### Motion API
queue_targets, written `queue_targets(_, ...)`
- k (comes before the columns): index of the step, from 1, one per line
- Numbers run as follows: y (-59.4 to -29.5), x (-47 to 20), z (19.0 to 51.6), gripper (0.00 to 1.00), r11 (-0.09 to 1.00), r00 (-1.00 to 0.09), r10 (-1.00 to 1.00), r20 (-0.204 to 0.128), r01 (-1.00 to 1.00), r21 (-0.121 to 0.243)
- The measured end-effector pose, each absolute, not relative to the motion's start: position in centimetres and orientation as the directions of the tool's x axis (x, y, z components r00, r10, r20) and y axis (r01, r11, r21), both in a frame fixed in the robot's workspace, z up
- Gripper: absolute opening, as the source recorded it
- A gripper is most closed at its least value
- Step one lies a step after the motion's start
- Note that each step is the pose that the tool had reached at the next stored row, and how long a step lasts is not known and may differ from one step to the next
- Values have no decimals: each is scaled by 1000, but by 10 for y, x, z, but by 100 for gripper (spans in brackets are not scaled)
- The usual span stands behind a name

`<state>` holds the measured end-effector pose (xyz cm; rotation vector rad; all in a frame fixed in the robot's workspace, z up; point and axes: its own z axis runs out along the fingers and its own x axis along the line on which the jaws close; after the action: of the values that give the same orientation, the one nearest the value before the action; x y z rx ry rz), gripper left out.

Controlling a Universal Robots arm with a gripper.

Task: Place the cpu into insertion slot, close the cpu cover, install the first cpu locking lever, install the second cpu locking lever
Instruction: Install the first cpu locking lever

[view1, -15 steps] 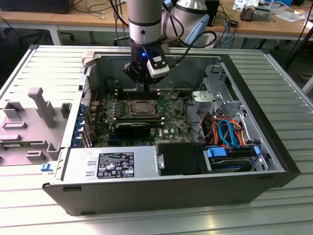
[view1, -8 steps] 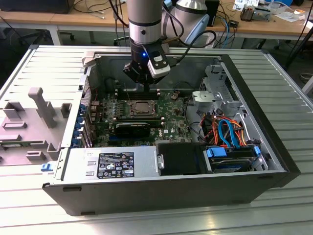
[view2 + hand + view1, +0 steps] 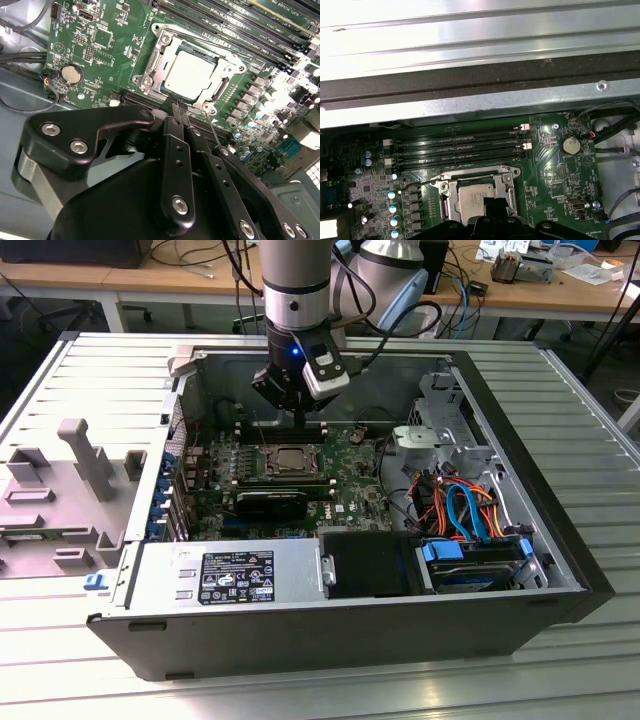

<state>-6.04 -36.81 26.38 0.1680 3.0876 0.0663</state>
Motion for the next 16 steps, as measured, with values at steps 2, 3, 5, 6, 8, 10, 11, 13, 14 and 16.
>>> queue_targets(2, -368, -60, 264, 11, 994, -994, 100, -46, 98, 45)
queue_targets(3, -368, -60, 264, 11, 994, -994, 97, -46, 95, 45)
queue_targets(5, -368, -60, 264, 11, 995, -995, 89, -46, 87, 45)
queue_targets(6, -368, -60, 264, 11, 996, -995, 84, -46, 82, 45)
queue_targets(8, -368, -60, 264, 11, 996, -996, 73, -46, 71, 45)
queue_targets(10, -368, -60, 264, 11, 998, -997, 56, -47, 54, 42)
queue_targets(11, -368, -60, 264, 11, 998, -998, 49, -47, 47, 38)
queue_targets(13, -368, -60, 264, 11, 999, -998, 35, -48, 35, 18)
queue_targets(14, -368, -60, 264, 11, 999, -998, 33, -48, 32, 9)
queue_targets(16, -368, -60, 264, 11, 1000, -998, 31, -48, 31, 6)
